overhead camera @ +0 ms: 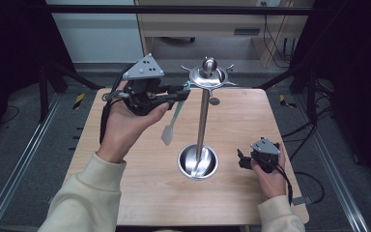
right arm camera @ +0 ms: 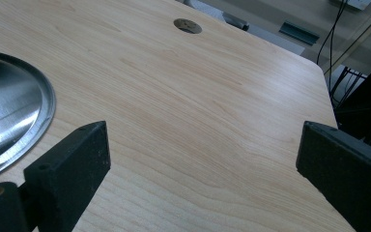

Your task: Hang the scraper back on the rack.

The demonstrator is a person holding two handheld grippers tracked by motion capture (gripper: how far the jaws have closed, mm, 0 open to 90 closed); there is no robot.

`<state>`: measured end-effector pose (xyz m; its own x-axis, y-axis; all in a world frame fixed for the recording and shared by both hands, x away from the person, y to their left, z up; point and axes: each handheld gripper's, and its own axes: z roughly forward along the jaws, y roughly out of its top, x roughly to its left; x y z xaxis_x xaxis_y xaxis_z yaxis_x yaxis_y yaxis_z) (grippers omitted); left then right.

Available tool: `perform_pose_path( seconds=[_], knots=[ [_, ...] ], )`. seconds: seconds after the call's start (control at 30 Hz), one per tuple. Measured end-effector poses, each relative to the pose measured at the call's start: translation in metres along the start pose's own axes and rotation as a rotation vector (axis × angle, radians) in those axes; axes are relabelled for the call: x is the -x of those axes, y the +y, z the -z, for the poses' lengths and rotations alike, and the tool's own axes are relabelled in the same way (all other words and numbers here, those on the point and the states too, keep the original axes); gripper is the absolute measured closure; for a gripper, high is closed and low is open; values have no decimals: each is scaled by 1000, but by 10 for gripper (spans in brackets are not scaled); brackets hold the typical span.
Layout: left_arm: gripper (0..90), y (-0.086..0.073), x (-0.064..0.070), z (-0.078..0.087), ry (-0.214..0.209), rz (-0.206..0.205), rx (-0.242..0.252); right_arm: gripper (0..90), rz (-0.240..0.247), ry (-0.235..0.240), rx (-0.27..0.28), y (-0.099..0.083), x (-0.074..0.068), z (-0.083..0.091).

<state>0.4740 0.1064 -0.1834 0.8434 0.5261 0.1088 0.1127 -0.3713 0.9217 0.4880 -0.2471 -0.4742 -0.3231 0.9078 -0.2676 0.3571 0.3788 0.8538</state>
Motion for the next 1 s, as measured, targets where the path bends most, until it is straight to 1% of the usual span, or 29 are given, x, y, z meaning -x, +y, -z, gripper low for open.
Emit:
perform_pose_path(
  seconds=[0.07, 0.2, 0.33, 0.43, 0.53, 0.57, 0.77, 0.9, 0.97, 1.0],
  knots=[
    [743, 0, 0, 0, 4, 4, -1, 53, 0, 0, -1, 0, 0, 0],
    [742, 0, 1, -1, 4, -2, -1, 54, 3, 1, -6, 0, 0, 0],
    [740, -1, -1, -2, -6, 17, 3, 54, 2, -11, -12, 0, 1, 0],
    [740, -1, 0, -4, 4, 3, 2, 54, -3, -10, -9, 0, 2, 1],
    [738, -4, 0, -5, 4, 9, 17, 54, -2, -10, -13, 0, 3, 3],
    [738, -5, 1, -6, 1, 19, 28, 54, -4, -9, -11, 0, 3, 3],
    [734, -8, -1, -4, -4, 23, 44, 54, 0, -9, -15, 0, 4, 2],
    [699, -10, -1, 1, 8, 16, 45, 54, -2, -8, -12, 0, 4, 2],
    [666, -11, -1, 4, 21, 15, 44, 54, 0, -10, -14, 0, 4, 2],
    [646, -13, -1, 6, 27, 8, 39, 54, 3, -10, -16, 0, 4, 2]
  ],
)
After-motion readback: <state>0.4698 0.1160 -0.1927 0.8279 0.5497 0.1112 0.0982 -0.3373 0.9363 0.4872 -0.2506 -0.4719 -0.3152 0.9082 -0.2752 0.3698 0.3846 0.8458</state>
